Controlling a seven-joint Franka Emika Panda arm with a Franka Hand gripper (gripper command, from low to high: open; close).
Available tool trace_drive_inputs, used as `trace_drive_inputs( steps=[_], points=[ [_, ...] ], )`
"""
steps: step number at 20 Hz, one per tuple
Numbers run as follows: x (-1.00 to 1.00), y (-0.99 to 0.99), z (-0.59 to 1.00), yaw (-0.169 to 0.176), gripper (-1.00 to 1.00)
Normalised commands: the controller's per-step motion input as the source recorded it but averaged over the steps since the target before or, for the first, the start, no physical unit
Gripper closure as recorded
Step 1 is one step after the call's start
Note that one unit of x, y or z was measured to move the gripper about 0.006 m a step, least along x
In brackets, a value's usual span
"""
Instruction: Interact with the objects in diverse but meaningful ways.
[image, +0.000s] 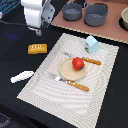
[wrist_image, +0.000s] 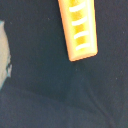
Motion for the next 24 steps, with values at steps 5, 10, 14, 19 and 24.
trace_drive_inputs(
  steps=[5, 10, 14, 19, 24],
  points=[
    [-0.38, -0.04, -0.47, 0.108, -1.00],
    [-0.24, -0.09, -0.46, 0.086, -1.00],
    [0.00, -0.18, -0.34, 0.031, -1.00],
    [0.05, -0.16, -0.30, -0.003, -1.00],
    [-0.05, 0.01, -0.35, 0.005, -1.00]
  ],
)
